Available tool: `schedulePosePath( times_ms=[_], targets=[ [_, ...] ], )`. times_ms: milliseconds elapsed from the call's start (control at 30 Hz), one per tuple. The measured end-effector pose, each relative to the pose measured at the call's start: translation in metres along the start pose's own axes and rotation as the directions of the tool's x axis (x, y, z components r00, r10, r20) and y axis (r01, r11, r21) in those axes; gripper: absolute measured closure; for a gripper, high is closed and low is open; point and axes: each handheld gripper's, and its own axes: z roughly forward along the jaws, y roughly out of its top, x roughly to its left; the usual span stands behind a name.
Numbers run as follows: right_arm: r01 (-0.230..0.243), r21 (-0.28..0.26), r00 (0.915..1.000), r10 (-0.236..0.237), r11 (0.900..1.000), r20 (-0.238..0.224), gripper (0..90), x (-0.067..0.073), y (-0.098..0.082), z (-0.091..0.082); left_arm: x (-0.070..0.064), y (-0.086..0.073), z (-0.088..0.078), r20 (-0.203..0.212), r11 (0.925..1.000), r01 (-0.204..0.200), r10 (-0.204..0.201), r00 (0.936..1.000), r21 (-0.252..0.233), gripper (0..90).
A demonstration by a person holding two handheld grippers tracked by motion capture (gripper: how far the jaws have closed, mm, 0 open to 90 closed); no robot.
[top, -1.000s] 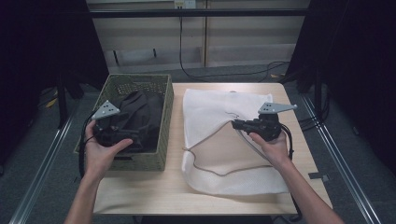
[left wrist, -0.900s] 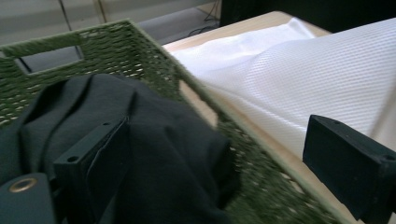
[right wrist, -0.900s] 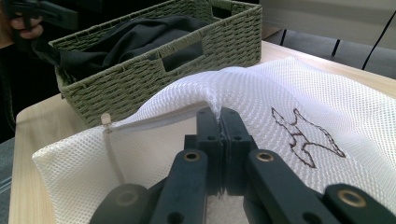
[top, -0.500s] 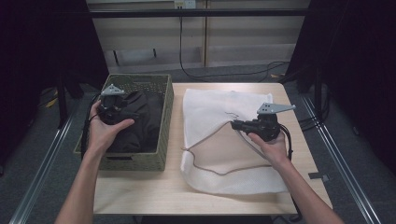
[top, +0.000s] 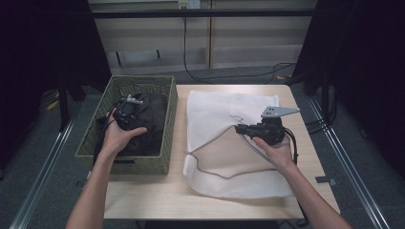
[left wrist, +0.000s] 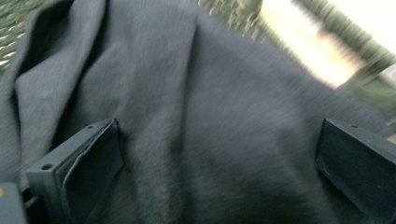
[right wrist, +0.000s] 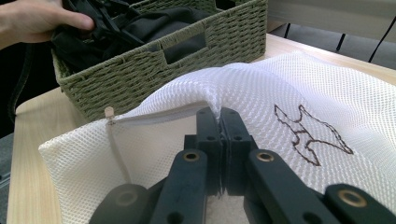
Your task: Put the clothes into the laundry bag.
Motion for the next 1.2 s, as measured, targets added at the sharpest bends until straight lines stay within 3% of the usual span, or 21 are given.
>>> schedulePosePath(
  times_ms=[33, 100, 133, 167, 233, 267, 333, 400, 467, 500, 600, 700, 733, 800, 833, 933, 967, 1033, 1100, 1167, 1200],
  targets=[
    [0.002, 0.001, 1.0, -0.002, 1.0, 0.0, 88.4, 0.0, 0.0, 0.0, 0.004, -0.002, 0.003, 0.023, 0.9996, 0.025, -0.025, 0.9994, 0.015, 0.0],
    [0.004, 0.005, 1.0, -0.004, 1.0, -0.002, 88.4, 0.001, 0.0, 0.001, 0.01, -0.004, 0.006, 0.027, 0.9988, 0.038, -0.039, 0.9989, 0.032, 0.0],
    [0.005, 0.006, 1.0, -0.005, 1.0, 0.003, 88.4, 0.001, 0.0, 0.0, 0.014, -0.007, 0.009, 0.031, 0.9978, 0.062, -0.062, 0.9976, 0.024, 0.0],
    [0.003, 0.005, 1.0, -0.003, 1.0, 0.001, 88.4, 0.001, 0.0, 0.0, 0.022, -0.012, 0.014, 0.064, 0.9936, 0.112, -0.113, 0.9916, 0.013, 0.0],
    [0.004, 0.006, 1.0, -0.004, 1.0, -0.001, 88.4, 0.0, -0.001, 0.0, 0.024, -0.014, 0.016, 0.077, 0.9934, 0.114, -0.115, 0.9904, 0.01, 0.0],
    [0.003, 0.006, 1.0, -0.003, 1.0, -0.002, 88.4, 0.0, -0.001, 0.001, 0.026, -0.018, 0.022, 0.102, 0.9921, 0.121, -0.124, 0.987, 0.031, 0.0],
    [0.002, 0.008, 1.0, -0.002, 1.0, -0.002, 88.4, 0.0, -0.001, 0.002, 0.026, -0.019, 0.025, 0.113, 0.9929, 0.108, -0.113, 0.9871, 0.051, 0.0],
    [0.005, 0.014, 1.0, -0.005, 1.0, -0.001, 88.4, 0.001, -0.002, 0.003, 0.018, -0.023, 0.036, 0.165, 0.9909, 0.056, -0.076, 0.9833, 0.122, 0.0],
    [0.007, 0.017, 1.0, -0.007, 1.0, -0.001, 88.4, 0.001, -0.002, 0.003, 0.018, -0.024, 0.037, 0.169, 0.9896, 0.041, -0.064, 0.9836, 0.138, 0.0],
    [0.007, 0.017, 1.0, -0.007, 1.0, 0.0, 88.4, 0.001, -0.002, 0.003, 0.019, -0.026, 0.042, 0.177, 0.9887, 0.058, -0.082, 0.9808, 0.138, 0.0],
    [0.009, 0.019, 1.0, -0.009, 1.0, 0.0, 88.4, 0.001, -0.002, 0.004, 0.02, -0.029, 0.045, 0.197, 0.9903, 0.059, -0.083, 0.9768, 0.126, 0.0],
    [0.009, 0.02, 1.0, -0.009, 1.0, -0.001, 88.4, 0.001, -0.002, 0.003, 0.018, -0.029, 0.047, 0.187, 0.9866, 0.114, -0.134, 0.9732, 0.117, 0.0],
    [0.01, 0.02, 0.9999, -0.01, 1.0, -0.001, 88.4, 0.001, -0.002, 0.003, 0.021, -0.028, 0.047, 0.195, 0.9873, 0.067, -0.094, 0.9763, 0.144, 0.0],
    [0.009, 0.02, 1.0, -0.009, 1.0, -0.003, 88.4, 0.001, -0.002, 0.003, 0.022, -0.026, 0.046, 0.194, 0.9855, 0.06, -0.091, 0.9768, 0.159, 0.0],
    [0.01, 0.021, 0.9999, -0.01, 1.0, -0.004, 88.4, 0.001, -0.002, 0.003, 0.021, -0.025, 0.047, 0.194, 0.984, 0.086, -0.116, 0.9741, 0.156, 0.0],
    [0.013, 0.021, 0.9999, -0.012, 1.0, -0.002, 88.4, 0.001, -0.002, 0.003, 0.022, -0.025, 0.048, 0.201, 0.9827, 0.071, -0.105, 0.974, 0.171, 0.0],
    [0.011, 0.021, 0.9999, -0.011, 1.0, -0.002, 88.4, 0.001, -0.002, 0.003, 0.022, -0.025, 0.048, 0.2, 0.9831, 0.048, -0.084, 0.9762, 0.177, 0.0],
    [0.015, 0.023, 0.9999, -0.015, 1.0, -0.003, 88.4, 0.001, -0.002, 0.003, 0.021, -0.025, 0.049, 0.198, 0.9821, 0.046, -0.083, 0.9766, 0.183, 0.0],
    [0.011, 0.025, 0.9999, -0.011, 1.0, -0.004, 88.4, 0.001, -0.002, 0.004, 0.015, -0.026, 0.051, 0.172, 0.985, 0.032, -0.061, 0.9832, 0.17, 0.0],
    [0.013, 0.028, 0.9999, -0.013, 1.0, -0.005, 88.4, 0.001, -0.002, 0.005, 0.012, -0.024, 0.054, 0.161, 0.9716, -0.022, -0.017, 0.9869, 0.236, 0.0],
    [0.013, 0.028, 0.9999, -0.013, 1.0, -0.005, 88.4, 0.001, -0.002, 0.005, 0.012, -0.024, 0.054, 0.161, 0.9716, -0.022, -0.017, 0.9869, 0.236, 0.0]
  ],
)
